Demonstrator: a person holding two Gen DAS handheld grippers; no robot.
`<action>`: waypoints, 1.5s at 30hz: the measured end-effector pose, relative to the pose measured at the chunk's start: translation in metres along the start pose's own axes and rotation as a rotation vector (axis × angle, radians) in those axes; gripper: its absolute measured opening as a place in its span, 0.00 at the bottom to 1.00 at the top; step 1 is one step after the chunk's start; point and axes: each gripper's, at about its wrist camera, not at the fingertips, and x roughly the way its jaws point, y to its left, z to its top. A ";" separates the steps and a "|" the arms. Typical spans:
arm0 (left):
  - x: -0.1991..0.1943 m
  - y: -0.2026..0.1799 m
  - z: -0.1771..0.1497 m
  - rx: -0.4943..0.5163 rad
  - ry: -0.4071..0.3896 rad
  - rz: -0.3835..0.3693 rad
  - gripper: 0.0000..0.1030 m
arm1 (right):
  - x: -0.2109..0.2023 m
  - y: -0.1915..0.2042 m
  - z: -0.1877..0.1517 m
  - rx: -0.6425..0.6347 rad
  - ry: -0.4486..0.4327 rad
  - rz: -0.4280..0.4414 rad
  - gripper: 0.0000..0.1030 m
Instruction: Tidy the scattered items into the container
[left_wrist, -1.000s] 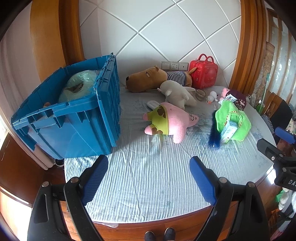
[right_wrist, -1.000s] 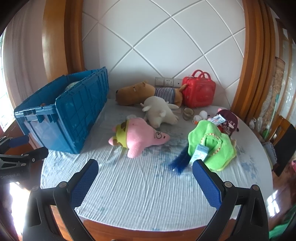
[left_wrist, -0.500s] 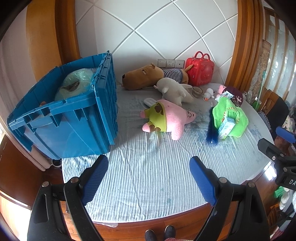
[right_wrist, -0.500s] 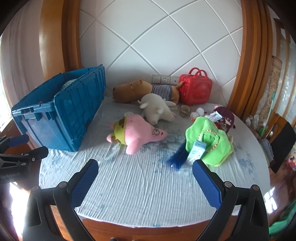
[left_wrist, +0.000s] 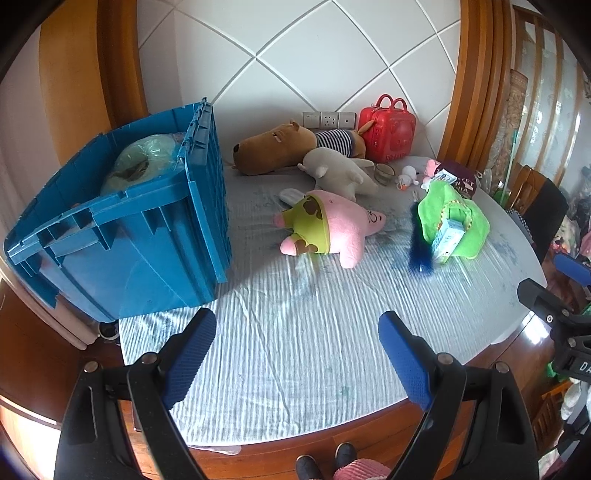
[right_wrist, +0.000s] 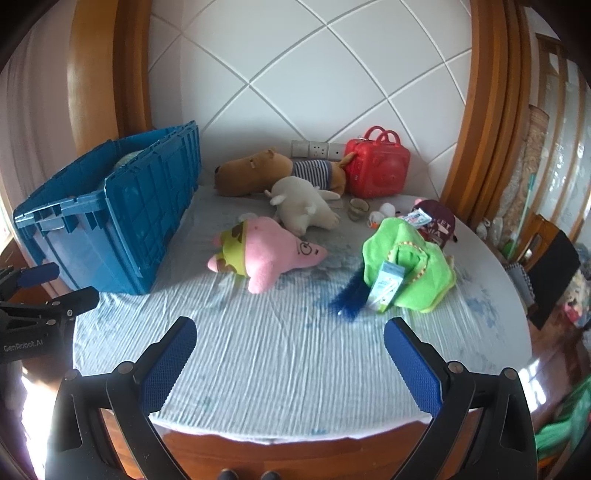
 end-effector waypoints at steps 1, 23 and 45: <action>-0.001 0.001 0.000 -0.001 -0.003 -0.001 0.88 | 0.000 0.001 -0.001 0.004 0.000 -0.001 1.00; 0.046 -0.027 0.004 -0.026 0.070 -0.050 0.88 | 0.013 -0.065 -0.017 0.186 0.007 0.018 1.00; 0.194 -0.267 0.068 -0.054 0.243 -0.019 0.88 | 0.146 -0.319 -0.006 0.196 0.184 0.061 0.94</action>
